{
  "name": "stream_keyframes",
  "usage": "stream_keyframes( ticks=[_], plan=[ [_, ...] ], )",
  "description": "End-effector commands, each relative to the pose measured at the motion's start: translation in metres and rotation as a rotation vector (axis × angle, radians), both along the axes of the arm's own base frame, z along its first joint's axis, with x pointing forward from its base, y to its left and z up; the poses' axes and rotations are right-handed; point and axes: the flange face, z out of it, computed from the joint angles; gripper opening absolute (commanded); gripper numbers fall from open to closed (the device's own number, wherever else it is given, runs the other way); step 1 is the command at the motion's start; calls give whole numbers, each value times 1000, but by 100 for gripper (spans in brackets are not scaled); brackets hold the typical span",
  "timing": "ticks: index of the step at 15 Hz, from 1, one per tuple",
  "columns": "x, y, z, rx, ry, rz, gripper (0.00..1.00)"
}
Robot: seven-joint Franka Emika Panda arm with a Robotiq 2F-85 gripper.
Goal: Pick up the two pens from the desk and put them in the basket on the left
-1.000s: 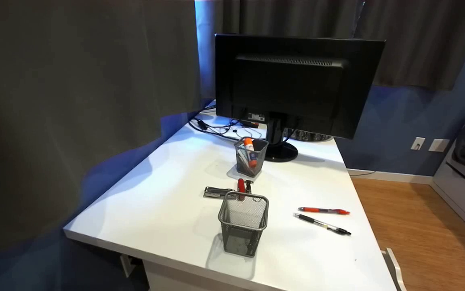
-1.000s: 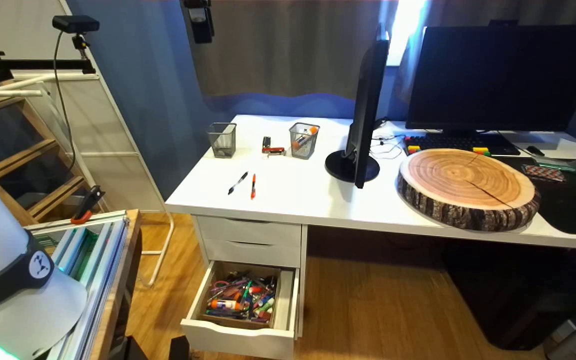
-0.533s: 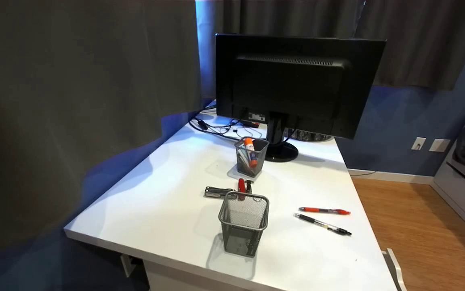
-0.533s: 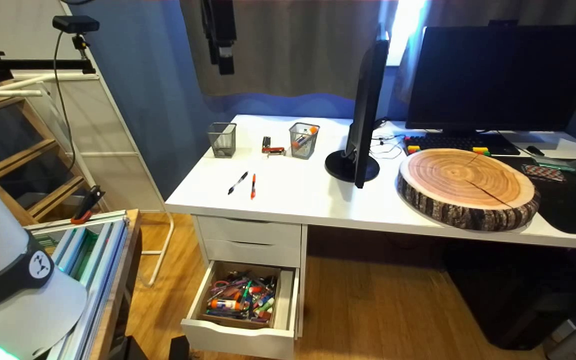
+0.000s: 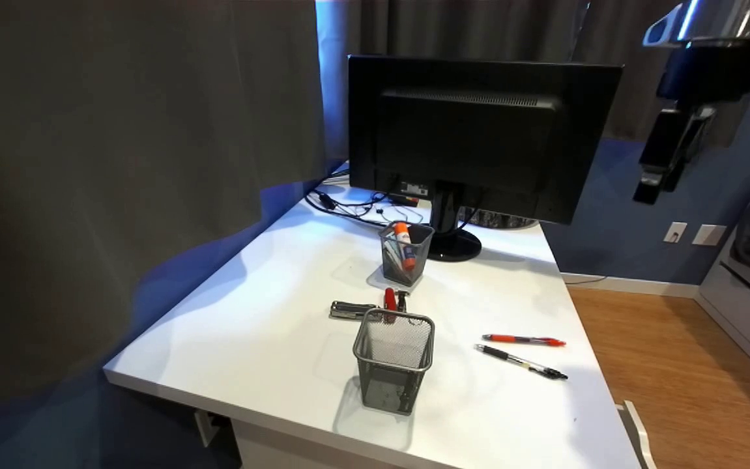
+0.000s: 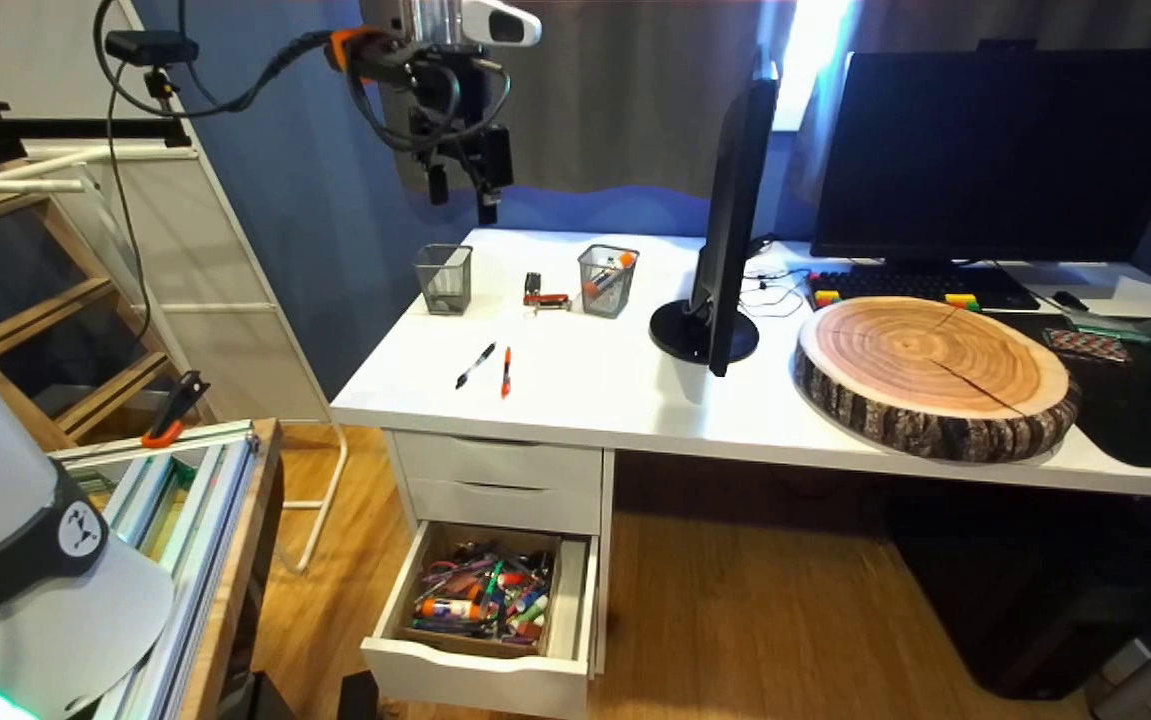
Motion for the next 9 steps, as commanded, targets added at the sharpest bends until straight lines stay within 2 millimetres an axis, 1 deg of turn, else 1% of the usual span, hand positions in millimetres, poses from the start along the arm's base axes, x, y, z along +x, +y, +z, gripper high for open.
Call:
stream_keyframes(
  ticks=[1, 2, 4, 5, 6, 7, 9],
  plan=[
    [21, 50, -58, 4, 58, 190, 100],
    [21, 61, -71, -2, 75, 242, 100],
    [24, 74, -95, -10, 124, 339, 100],
    [26, 81, -103, -5, 136, 391, 100],
    [15, 63, -88, -12, 113, 301, 100],
    [18, 69, -98, -8, 129, 333, 100],
    [23, 75, -107, -1, 144, 359, 100]
  ],
)
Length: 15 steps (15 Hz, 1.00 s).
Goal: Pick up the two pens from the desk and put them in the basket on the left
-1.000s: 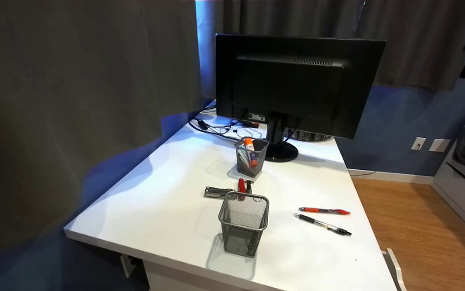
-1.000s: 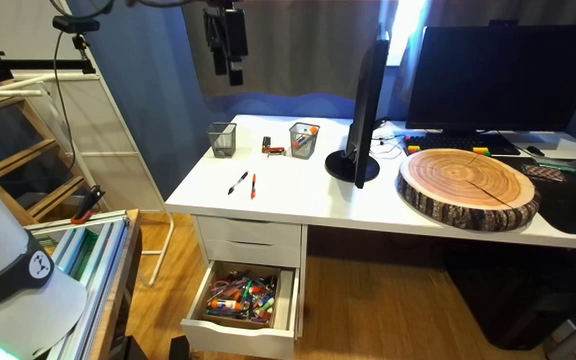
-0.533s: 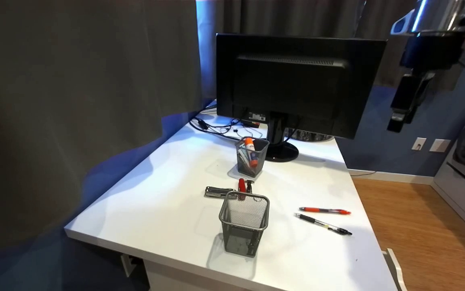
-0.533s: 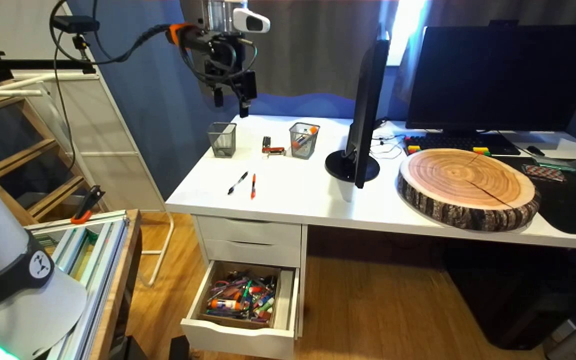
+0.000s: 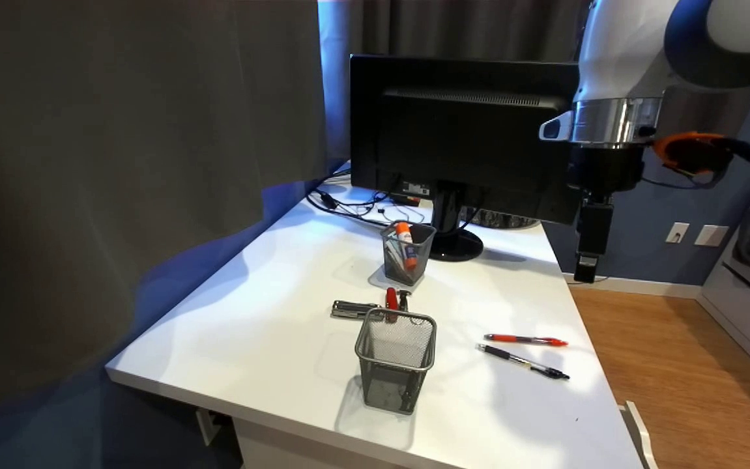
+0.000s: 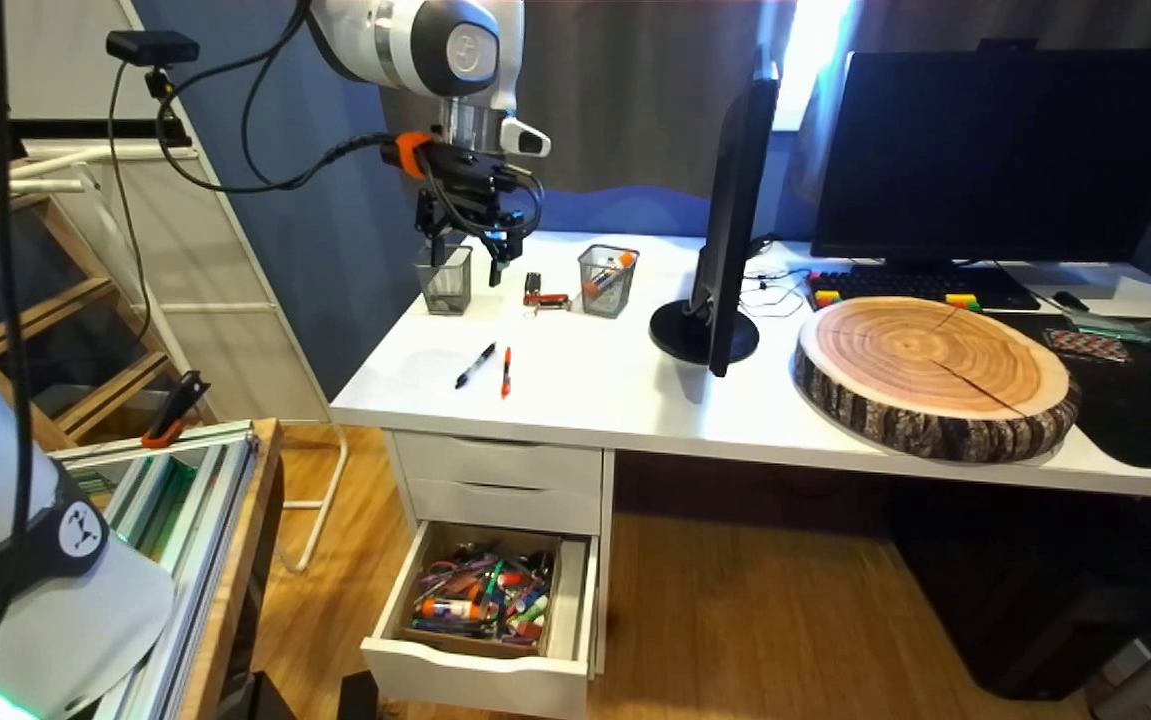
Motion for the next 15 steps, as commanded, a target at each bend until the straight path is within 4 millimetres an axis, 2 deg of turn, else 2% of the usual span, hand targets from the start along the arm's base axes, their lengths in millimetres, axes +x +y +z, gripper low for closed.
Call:
stream_keyframes(
  ticks=[1, 3, 8, 12, 15],
  plan=[
    [2, 1, 0, 2, 1, 5, 100],
    [3, 3, 3, 6, -2, 9, 100],
    [-2, 22, -25, 149, -68, 253, 100],
    [-7, 37, -55, 211, -55, 390, 100],
    [-13, 39, -85, 168, -9, 414, 100]
  ],
)
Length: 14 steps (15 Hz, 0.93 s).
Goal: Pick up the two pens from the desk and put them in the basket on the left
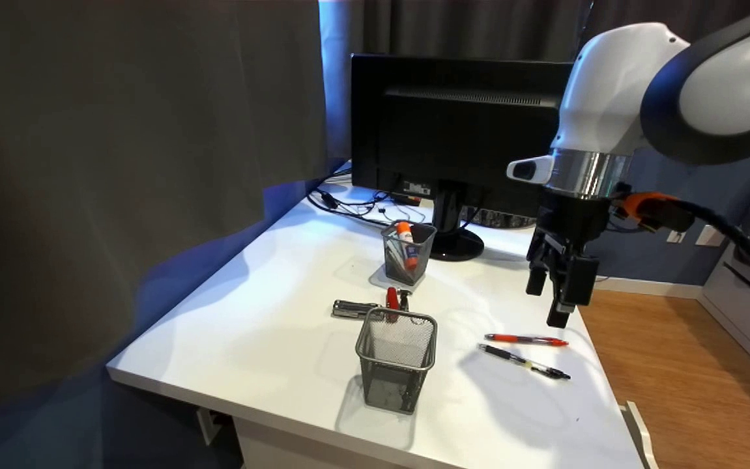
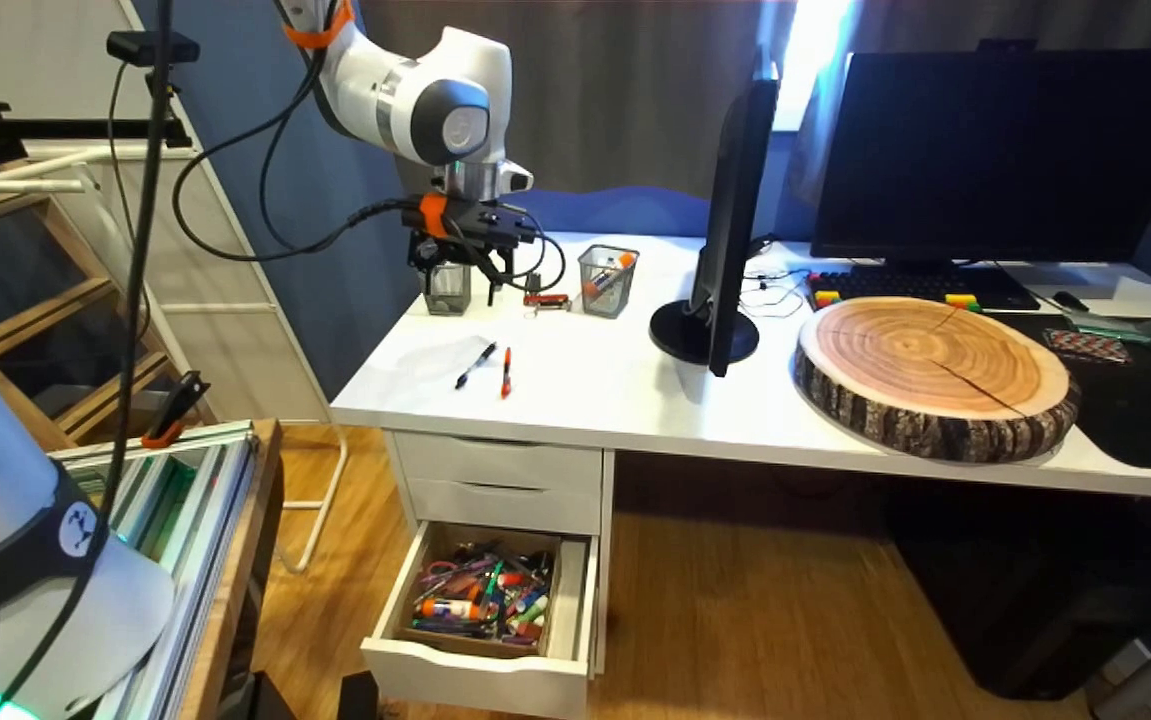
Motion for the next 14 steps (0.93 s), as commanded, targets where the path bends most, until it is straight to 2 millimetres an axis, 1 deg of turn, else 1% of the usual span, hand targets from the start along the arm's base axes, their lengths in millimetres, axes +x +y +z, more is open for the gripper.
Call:
stream_keyframes(
  ticks=[1, 4, 10, 14],
  plan=[
    [-1, 8, -33, -19, 19, 45, 100],
    [0, 13, -51, -27, 13, 63, 100],
    [13, 25, -70, 28, -74, 84, 100],
    [23, 22, -83, 39, -101, 92, 100]
  ],
)
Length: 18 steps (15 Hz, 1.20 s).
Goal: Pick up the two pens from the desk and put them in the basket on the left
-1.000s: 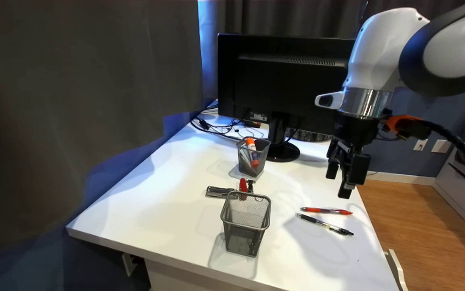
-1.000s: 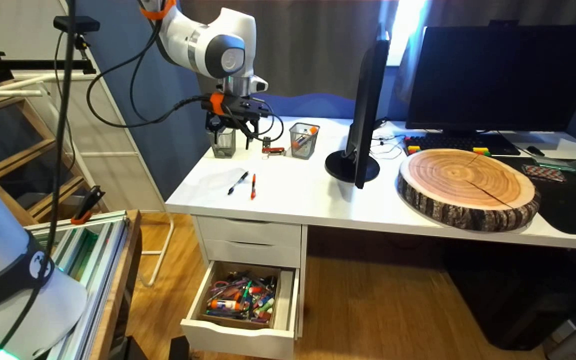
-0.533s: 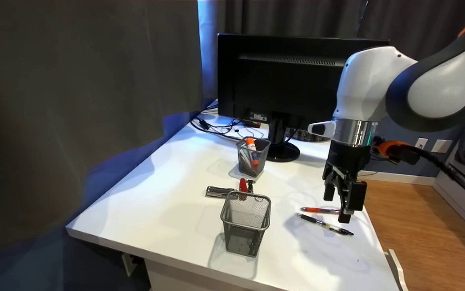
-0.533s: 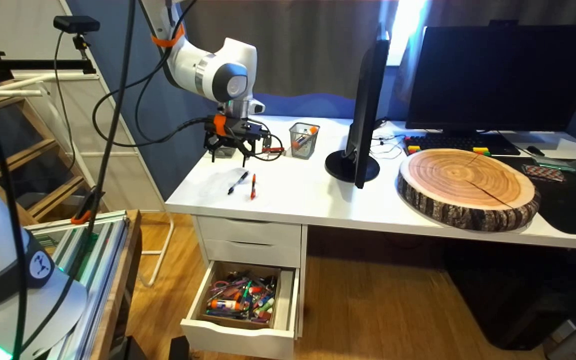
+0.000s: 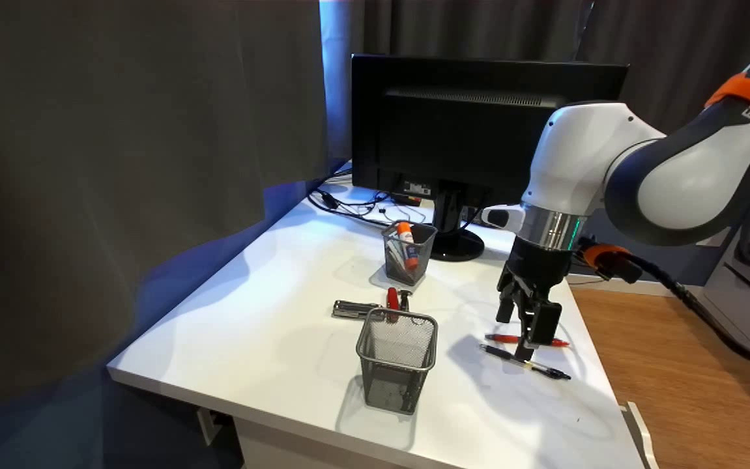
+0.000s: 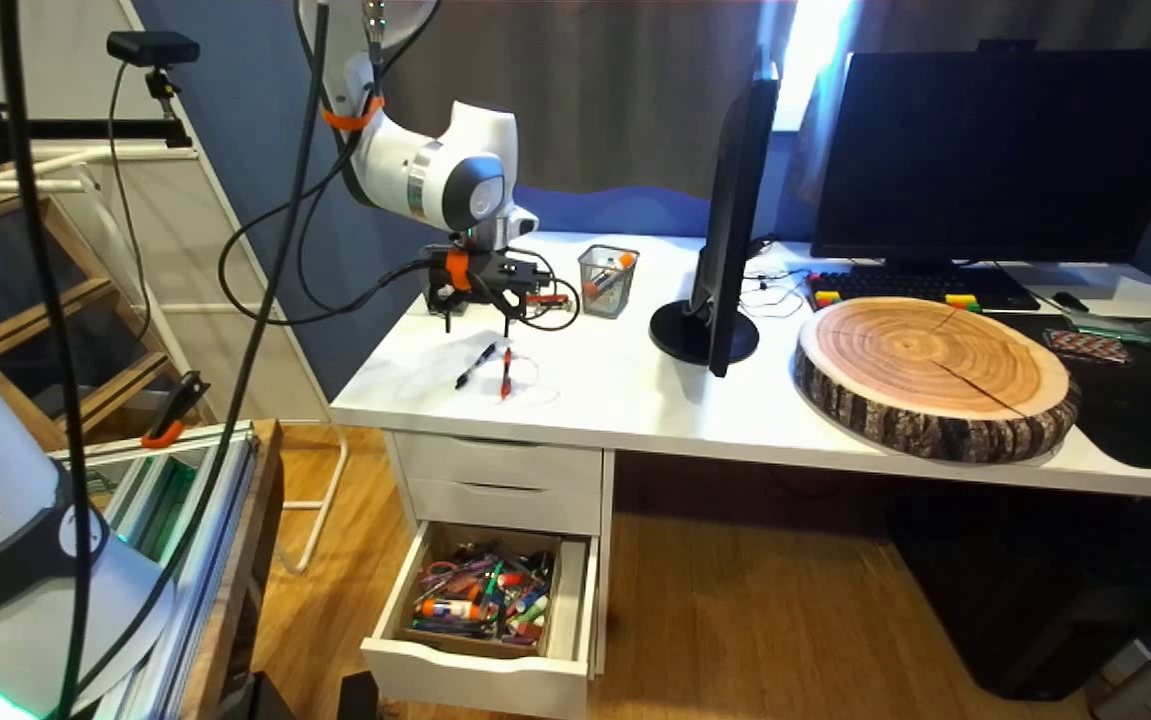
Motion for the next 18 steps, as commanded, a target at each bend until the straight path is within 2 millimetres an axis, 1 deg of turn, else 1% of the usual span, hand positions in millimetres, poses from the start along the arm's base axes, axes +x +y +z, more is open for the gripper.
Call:
stream_keyframes(
  ticks=[1, 5, 10, 11, 12, 13, 14, 18],
  plan=[
    [11, 3, -13, 8, -42, 11, 100],
    [19, 3, -24, 10, -55, 35, 100],
    [18, 4, -38, -2, -32, 47, 100],
    [18, 3, -40, -2, -34, 43, 89],
    [18, 3, -42, 0, -29, 44, 74],
    [18, 2, -43, -2, -28, 45, 68],
    [17, 1, -44, 0, -27, 43, 59],
    [22, 1, -41, 3, -36, 42, 31]
  ],
)
